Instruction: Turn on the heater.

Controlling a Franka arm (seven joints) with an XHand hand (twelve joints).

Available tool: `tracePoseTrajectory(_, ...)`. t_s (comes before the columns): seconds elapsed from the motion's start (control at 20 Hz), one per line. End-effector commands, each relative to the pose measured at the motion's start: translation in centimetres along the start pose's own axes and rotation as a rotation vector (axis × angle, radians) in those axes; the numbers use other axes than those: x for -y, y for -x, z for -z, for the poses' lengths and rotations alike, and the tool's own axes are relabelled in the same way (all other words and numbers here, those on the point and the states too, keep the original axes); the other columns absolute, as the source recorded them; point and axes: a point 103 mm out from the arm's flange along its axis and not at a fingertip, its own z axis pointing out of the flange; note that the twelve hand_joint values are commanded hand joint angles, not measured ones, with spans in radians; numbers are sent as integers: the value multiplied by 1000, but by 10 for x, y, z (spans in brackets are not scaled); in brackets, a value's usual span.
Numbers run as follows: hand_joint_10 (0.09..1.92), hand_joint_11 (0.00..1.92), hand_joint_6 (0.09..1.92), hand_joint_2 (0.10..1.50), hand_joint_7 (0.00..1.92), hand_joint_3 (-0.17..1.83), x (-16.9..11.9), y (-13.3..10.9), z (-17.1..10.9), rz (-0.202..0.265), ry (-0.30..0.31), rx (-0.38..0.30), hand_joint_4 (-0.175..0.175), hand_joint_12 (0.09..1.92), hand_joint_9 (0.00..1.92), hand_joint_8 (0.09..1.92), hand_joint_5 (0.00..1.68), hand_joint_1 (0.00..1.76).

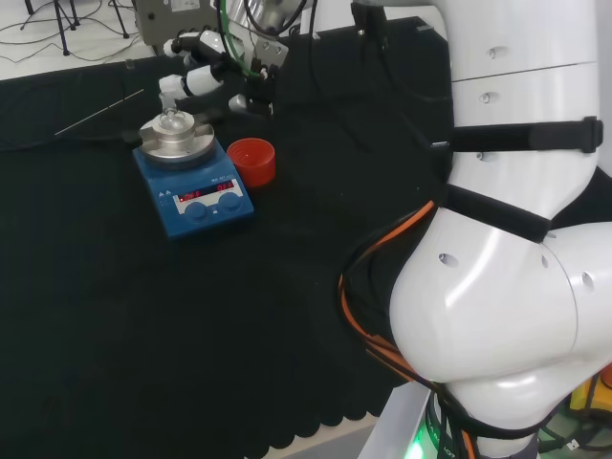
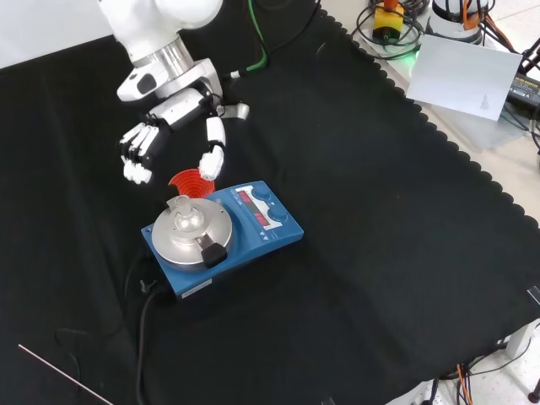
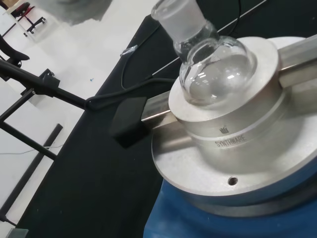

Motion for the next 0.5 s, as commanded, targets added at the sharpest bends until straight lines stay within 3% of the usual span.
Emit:
tracePoseTrajectory(0.05,689,0,210,672,171,395,25,2,23,-11,36,32,-2,1268,352,600,353,698)
tracePoseTrajectory(0.3,691,0,199,695,195,405,48,-2,32,-21,32,84,0,1282,362,608,357,738)
tracePoseTrajectory(0.5,677,50,126,709,380,580,71,-2,38,-51,27,140,4,1394,460,630,390,901)
